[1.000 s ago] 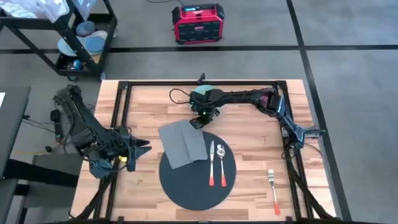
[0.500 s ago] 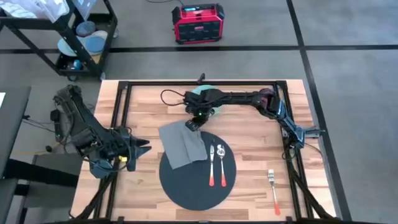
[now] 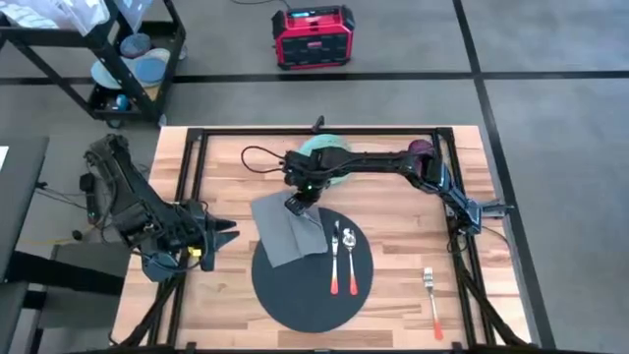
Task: Set table place
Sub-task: Fold the gray table napkin
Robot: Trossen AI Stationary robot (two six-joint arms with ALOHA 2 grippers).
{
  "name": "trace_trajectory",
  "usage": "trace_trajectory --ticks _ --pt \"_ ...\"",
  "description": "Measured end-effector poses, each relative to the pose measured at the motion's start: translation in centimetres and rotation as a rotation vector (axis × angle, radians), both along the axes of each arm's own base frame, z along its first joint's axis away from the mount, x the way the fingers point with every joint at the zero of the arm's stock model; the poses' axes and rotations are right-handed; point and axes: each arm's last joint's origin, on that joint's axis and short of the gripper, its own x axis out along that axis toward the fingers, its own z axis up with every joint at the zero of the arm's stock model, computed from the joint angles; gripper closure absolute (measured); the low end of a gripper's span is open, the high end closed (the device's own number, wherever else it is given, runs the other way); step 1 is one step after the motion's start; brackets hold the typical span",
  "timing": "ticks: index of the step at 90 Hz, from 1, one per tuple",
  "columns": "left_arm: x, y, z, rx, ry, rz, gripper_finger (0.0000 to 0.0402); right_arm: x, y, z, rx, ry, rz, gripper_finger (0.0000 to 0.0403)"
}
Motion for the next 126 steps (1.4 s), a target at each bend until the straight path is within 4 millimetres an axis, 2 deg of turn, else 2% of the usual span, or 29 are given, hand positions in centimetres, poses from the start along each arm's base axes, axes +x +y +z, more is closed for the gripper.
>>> trace_trajectory --ticks 32,62,83,108,119,126 --pt "0.0 0.0 0.0 0.007 0.001 -0.004 0.0271 1.1 -0.7 2.5 0.023 -0.139 -0.043 0.0403" --pt "0.0 0.0 0.0 0.003 -0.001 -0.003 0.0271 2.8 0.9 3.3 0.110 -0.291 -0.014 0.0403" --pt "0.0 -0.1 0.0 0.002 -0.002 -0.003 0.0271 4.4 2.4 3.0 0.126 -0.431 0.072 0.0382" --pt "0.1 -0.1 0.0 -0.001 -0.003 -0.003 0.0271 4.5 2.2 -0.8 0.213 -0.284 0.076 0.0303" --pt "0.1 -0.1 0.0 -0.003 -0.004 -0.002 0.0271 4.1 1.6 -1.1 0.223 -0.240 0.062 0.0292" --pt "0.1 -0.1 0.0 -0.015 0.000 -0.005 0.0271 3.4 0.9 -0.2 0.190 -0.221 0.064 0.0293"
